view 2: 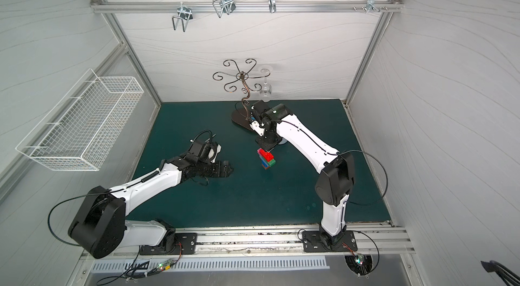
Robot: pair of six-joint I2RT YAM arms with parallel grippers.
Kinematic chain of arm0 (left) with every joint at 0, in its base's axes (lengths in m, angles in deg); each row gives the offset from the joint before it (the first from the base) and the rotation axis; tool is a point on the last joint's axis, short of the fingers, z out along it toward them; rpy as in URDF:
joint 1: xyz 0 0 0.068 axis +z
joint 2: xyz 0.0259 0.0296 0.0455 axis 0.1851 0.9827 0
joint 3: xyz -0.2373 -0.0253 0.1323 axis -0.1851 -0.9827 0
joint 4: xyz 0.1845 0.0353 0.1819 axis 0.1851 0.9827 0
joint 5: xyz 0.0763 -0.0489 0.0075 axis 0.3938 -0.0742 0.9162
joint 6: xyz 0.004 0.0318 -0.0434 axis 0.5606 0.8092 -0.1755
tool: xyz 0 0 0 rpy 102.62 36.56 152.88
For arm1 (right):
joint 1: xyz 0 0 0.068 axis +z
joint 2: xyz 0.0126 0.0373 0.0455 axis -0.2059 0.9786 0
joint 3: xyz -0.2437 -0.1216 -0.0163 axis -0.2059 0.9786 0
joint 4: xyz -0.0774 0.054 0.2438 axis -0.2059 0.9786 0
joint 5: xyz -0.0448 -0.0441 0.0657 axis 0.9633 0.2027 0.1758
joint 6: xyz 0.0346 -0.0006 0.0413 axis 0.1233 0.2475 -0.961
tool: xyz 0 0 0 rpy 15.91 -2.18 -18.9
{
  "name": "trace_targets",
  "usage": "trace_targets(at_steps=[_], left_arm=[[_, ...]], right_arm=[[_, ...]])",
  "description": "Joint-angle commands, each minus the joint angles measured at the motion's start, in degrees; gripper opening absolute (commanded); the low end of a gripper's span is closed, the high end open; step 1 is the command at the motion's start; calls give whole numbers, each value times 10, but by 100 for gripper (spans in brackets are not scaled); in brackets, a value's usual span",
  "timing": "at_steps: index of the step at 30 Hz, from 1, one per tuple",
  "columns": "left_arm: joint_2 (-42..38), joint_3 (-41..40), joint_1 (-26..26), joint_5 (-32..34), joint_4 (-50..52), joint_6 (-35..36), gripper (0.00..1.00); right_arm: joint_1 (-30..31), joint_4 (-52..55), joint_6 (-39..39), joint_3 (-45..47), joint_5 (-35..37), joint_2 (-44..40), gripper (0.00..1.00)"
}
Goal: Assemble a spoon with lego
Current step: Assemble the lego brick with the lego brick.
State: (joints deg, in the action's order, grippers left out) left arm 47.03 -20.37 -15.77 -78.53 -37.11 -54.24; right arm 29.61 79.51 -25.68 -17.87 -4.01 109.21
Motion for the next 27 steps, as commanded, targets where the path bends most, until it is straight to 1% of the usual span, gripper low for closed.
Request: trace_targets(at_steps=[1,10,27], left_arm=[[9,26,-6,4,-25,10,100],[9,23,-8,6,-23,9,100],[18,23,-7,11,-19,11,100]], right_arm=[[4,11,-4,7,-18,12,19],[8,-6,-5,23,-14,33,20],[7,-17,-4,40,-32,49,20]])
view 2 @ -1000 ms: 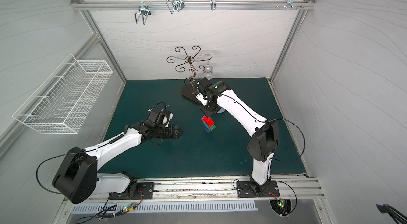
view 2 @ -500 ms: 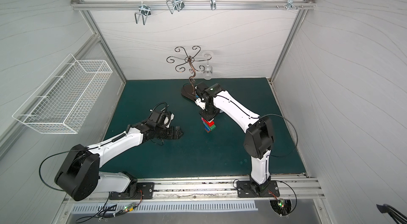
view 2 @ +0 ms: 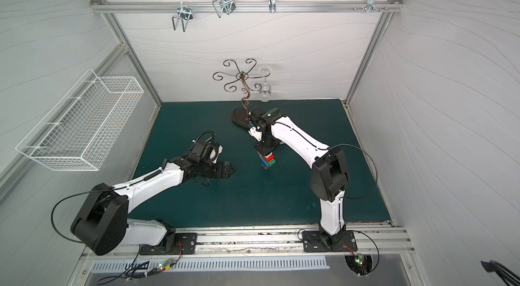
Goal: Assemble a spoon with lego
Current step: Assemble the lego brick with the lego brick.
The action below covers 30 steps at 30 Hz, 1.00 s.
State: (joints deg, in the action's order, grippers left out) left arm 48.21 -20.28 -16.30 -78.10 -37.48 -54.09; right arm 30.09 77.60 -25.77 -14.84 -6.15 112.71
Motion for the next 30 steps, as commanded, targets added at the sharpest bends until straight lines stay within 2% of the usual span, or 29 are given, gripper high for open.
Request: trace_targets(at_steps=[1,11,30], left_arm=[[7,22,-3,8,-14,11,100],[6,23,-3,11,-8,12,100],[5,23,-2,15,-5,13,100]], right_arm=[[2,3,-6,9,-14,16,20],[-6,9,-40,2,-24,21,21],[-13,2,-34,-18,-21,10,21]])
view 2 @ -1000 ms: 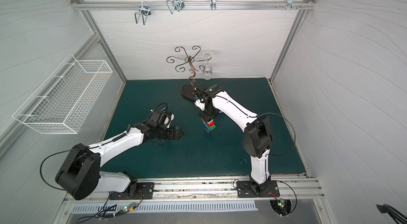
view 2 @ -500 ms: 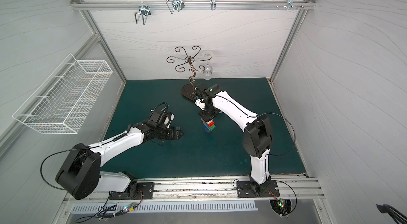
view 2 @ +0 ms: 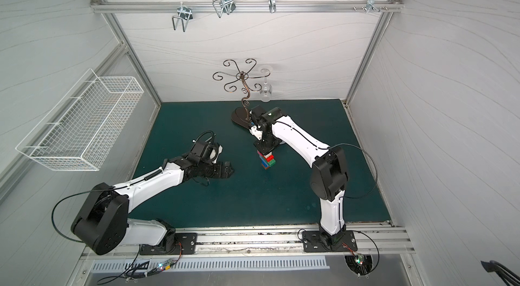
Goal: Assemble a spoon with lego
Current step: Assemble the lego brick with the lego brick.
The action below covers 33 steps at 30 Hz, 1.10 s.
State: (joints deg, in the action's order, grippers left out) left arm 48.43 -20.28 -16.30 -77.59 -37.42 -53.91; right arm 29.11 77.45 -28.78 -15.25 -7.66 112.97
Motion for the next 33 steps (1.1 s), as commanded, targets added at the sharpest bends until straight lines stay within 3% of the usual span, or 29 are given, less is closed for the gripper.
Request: trace_targets(at_steps=[1,33], left_arm=[[3,24,-3,10,-6,12,100],[10,28,-3,11,-1,18,100]], right_arm=[[-4,3,-4,-14,-4,6,21],[-3,-8,1,-7,4,16,21]])
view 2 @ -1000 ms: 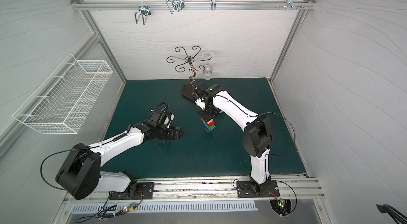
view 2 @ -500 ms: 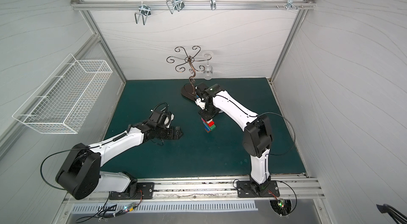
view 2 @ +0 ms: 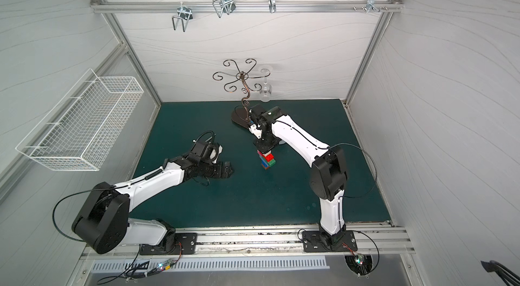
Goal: Assemble a spoon with lego
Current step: Assemble the lego brick with the lego brick.
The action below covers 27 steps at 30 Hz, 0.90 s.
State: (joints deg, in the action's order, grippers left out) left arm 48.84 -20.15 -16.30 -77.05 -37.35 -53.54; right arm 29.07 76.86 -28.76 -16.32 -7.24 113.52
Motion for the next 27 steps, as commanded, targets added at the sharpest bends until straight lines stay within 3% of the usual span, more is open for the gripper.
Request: trace_targets(at_steps=[1,27], left_arm=[[6,27,-3,5,-2,15,100],[9,24,-2,7,-1,15,100]], right_arm=[[-3,-4,1,5,-2,11,22],[-6,-3,4,35,1,-17,22]])
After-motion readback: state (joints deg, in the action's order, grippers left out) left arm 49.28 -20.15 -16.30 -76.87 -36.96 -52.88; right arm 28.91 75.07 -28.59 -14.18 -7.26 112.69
